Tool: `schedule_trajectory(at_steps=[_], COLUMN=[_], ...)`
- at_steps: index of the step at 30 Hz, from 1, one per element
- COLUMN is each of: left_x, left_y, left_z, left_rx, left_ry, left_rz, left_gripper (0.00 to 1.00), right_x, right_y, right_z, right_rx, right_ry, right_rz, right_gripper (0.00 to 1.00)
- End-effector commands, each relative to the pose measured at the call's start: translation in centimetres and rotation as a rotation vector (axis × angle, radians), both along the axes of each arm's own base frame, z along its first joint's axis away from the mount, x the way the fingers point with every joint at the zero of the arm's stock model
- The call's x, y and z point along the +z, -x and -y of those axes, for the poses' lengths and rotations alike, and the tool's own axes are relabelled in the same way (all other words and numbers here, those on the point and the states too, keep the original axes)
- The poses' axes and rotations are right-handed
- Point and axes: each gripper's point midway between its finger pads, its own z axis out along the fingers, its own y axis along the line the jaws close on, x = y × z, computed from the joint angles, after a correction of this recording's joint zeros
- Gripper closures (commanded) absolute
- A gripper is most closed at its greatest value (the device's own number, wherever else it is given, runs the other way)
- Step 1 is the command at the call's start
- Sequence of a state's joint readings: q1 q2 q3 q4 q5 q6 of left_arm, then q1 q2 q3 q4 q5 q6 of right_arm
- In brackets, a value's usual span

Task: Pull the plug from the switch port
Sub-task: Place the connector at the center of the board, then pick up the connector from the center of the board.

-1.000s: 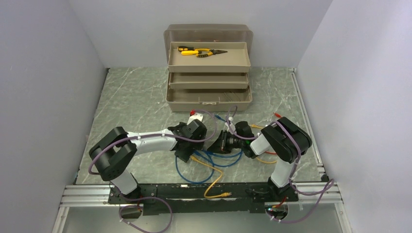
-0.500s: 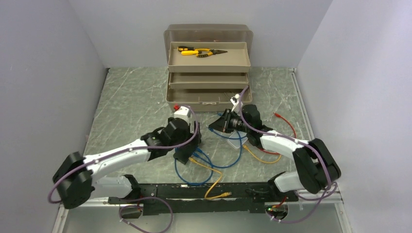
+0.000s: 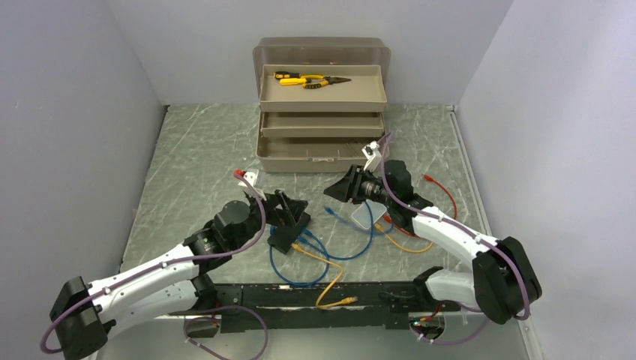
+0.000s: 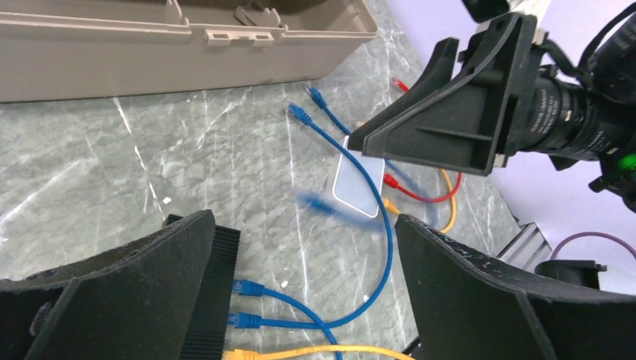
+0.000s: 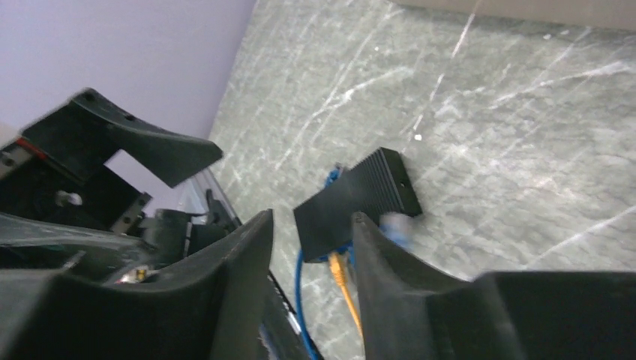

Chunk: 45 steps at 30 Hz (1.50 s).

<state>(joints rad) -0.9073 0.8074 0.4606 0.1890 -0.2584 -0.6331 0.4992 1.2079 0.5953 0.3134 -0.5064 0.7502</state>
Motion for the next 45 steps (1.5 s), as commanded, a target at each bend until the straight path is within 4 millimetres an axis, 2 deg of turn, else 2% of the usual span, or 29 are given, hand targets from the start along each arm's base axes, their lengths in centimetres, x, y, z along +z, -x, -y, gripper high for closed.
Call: schedule_trajectory(at_steps=[1,5,8,10,16,21,24,31,34,37,38,40,42,44,45], left_x=[2.0,0.7,-0.1,-0.6,-2.2,-4.1,-4.7,-4.0,-4.2,-3.9,-3.8,-3.3,-2.8,-2.1,-1.8], left_y=[0.3,0.7,1.0,1.2,1.8,2.0,2.4,2.7,2.7,2.8,2.8,2.7,2.8,2.7,2.7], left_z=[0.5,0.0,-0.4,-0.7,-1.2,-1.6,-1.2,-1.1,-1.5,-2.1,-2.2,-2.6,-2.9,-3.1,-3.3], left_rx=[-0.025,-0.022,-0.017,-0.019,-0.025,-0.007,-0.036,-0.053,-0.035,-0.016,-0.01,-0.001,0.008,0.014,0.016], left_ry=[0.074,0.077,0.068,0.061,0.034,0.022,0.018,0.043,0.048,0.059,0.062,0.069,0.073,0.076,0.078], left_rz=[0.034,0.006,-0.006,-0.008,-0.035,-0.076,-0.095,-0.084,-0.094,-0.087,-0.082,-0.069,-0.059,-0.039,-0.029], left_gripper=[0.01,0.01,0.01,0.01,0.01,0.01,0.01,0.01,0.01,0.01,0.01,0.01,0.02,0.02,0.02], right_x=[0.3,-1.7,-2.7,-3.8,-8.7,-11.8,-12.3,-14.0,-14.9,-15.8,-16.0,-16.2,-15.4,-13.6,-11.9], right_y=[-0.2,-0.8,-0.2,0.9,5.6,7.3,8.0,8.7,8.6,8.6,8.6,8.4,7.8,7.1,6.5], right_z=[0.3,2.2,3.6,3.8,4.2,6.2,5.8,5.5,5.1,4.9,4.9,5.0,5.0,5.0,4.8], right_rx=[-0.006,-0.069,-0.081,-0.042,0.05,0.05,0.079,0.103,0.106,0.108,0.107,0.094,0.057,0.014,-0.012], right_ry=[0.051,0.209,0.34,0.46,0.724,0.876,0.903,0.991,0.992,0.999,1.004,1.01,0.995,0.973,0.944], right_rz=[0.019,0.012,0.035,0.061,-0.004,-0.06,-0.064,-0.081,-0.094,-0.108,-0.112,-0.111,-0.088,-0.048,-0.013], right_gripper=[0.48,0.4,0.38,0.35,0.35,0.38,0.38,0.4,0.47,0.58,0.62,0.81,1.0,1.0,1.0])
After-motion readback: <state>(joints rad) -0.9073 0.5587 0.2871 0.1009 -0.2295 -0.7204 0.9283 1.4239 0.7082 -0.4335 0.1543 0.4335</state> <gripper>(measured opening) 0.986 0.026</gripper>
